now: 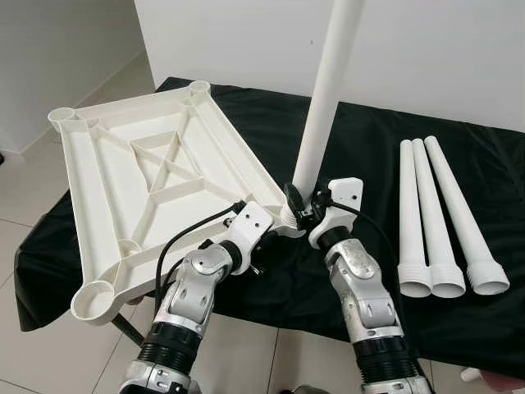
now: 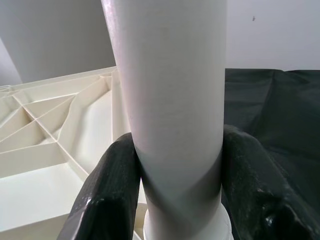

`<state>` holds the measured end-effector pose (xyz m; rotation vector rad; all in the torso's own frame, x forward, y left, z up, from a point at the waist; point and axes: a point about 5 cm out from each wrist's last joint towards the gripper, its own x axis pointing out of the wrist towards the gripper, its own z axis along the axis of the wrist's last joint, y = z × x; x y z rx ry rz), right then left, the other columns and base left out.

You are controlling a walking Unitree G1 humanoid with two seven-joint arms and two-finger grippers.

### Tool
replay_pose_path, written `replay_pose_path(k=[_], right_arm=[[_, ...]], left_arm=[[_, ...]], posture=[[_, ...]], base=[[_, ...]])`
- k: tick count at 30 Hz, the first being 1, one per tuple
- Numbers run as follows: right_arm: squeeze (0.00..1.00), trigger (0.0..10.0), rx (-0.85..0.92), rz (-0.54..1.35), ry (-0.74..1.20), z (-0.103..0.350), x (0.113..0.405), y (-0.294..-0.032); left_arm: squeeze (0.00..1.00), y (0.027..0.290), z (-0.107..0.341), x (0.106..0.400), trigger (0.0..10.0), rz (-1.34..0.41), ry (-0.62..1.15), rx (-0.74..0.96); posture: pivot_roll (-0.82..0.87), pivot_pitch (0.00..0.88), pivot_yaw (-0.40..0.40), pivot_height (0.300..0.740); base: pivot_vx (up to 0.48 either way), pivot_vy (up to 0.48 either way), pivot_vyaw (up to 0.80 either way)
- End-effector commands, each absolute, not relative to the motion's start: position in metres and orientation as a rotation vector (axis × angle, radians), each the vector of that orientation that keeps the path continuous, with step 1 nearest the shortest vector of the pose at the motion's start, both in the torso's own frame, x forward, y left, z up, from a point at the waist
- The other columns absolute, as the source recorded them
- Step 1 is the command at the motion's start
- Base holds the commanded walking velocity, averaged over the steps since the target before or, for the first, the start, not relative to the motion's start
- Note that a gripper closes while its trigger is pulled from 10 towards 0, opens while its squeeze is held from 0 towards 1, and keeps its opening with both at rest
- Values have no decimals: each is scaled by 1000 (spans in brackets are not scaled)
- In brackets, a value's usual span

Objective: Building children table

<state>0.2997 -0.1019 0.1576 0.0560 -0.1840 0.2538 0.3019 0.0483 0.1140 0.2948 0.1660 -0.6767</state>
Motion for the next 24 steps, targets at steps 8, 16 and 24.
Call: replay_pose_path(k=[8,16,24], right_arm=[[0,196,61,268,-170,159,295,-89],[1000,10000,91,322,-161,159,297,-88],[1000,10000,91,429,-162,161,300,-97]], left_arm=[[0,57,94,300,10000,-537,245,296],[0,58,94,301,10000,-531,242,303],[0,60,91,298,10000,-550,247,305]], posture=[[-42,0,-25,740],[-38,0,-28,740],[-40,0,-26,740]], base=[[0,0,0],[0,0,0],[0,0,0]])
